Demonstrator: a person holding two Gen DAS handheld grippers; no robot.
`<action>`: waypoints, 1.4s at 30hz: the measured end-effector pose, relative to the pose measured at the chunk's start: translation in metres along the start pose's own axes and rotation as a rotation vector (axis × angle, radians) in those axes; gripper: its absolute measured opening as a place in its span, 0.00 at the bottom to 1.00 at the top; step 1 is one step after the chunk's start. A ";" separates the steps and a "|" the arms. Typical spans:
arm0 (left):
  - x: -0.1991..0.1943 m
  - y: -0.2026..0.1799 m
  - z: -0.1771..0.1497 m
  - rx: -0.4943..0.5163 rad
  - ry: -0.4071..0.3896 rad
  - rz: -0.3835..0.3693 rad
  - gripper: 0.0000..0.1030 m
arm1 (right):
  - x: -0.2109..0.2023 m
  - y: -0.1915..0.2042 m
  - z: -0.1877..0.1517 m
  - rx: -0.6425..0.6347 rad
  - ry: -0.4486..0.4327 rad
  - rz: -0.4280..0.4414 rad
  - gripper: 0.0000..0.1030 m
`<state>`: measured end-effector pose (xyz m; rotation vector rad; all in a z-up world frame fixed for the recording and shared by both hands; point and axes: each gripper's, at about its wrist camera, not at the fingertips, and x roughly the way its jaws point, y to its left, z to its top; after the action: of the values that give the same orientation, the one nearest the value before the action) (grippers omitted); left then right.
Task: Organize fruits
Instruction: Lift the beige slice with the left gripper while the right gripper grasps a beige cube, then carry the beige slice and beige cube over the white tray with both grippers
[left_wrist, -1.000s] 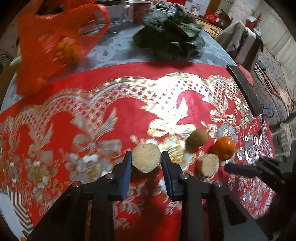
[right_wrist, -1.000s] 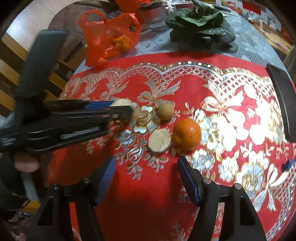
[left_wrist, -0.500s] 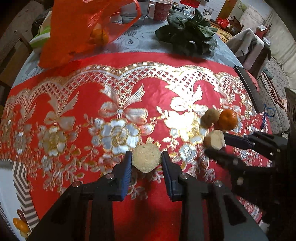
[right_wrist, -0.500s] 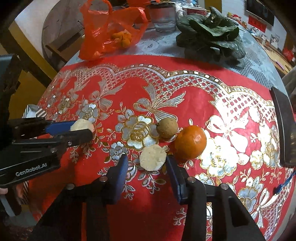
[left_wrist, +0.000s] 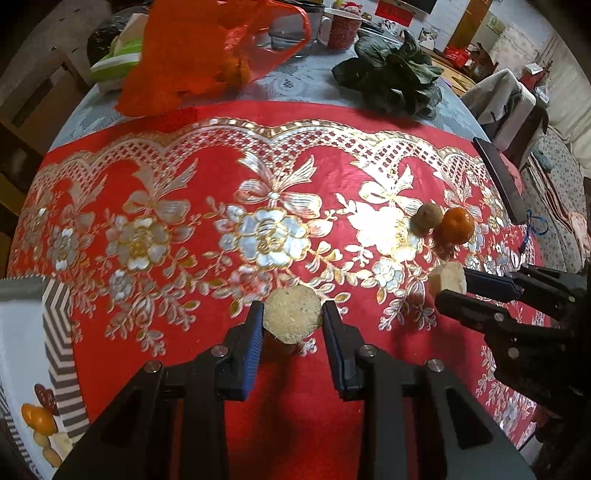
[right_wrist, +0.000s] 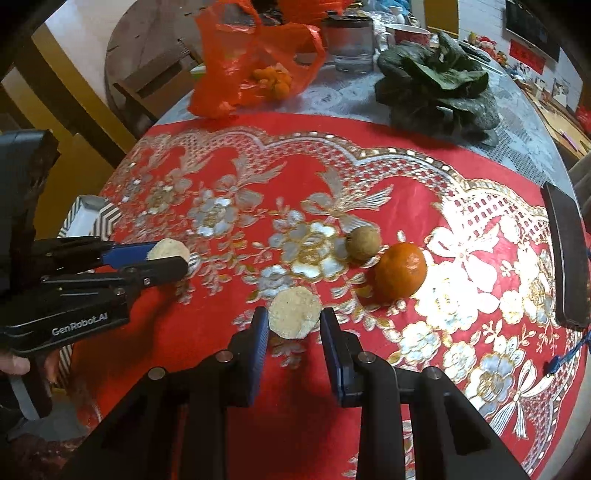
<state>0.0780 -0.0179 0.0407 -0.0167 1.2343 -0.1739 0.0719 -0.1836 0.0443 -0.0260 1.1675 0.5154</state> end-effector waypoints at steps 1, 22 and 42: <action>-0.001 0.001 -0.001 -0.003 -0.002 0.002 0.30 | -0.001 0.003 -0.001 -0.005 0.002 0.003 0.30; -0.041 0.042 -0.033 -0.106 -0.061 0.051 0.30 | -0.004 0.069 0.004 -0.133 0.005 0.056 0.30; -0.086 0.124 -0.073 -0.269 -0.112 0.125 0.30 | 0.015 0.166 0.026 -0.314 0.017 0.142 0.30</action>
<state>-0.0024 0.1221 0.0841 -0.1797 1.1353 0.1013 0.0327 -0.0237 0.0819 -0.2191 1.1009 0.8218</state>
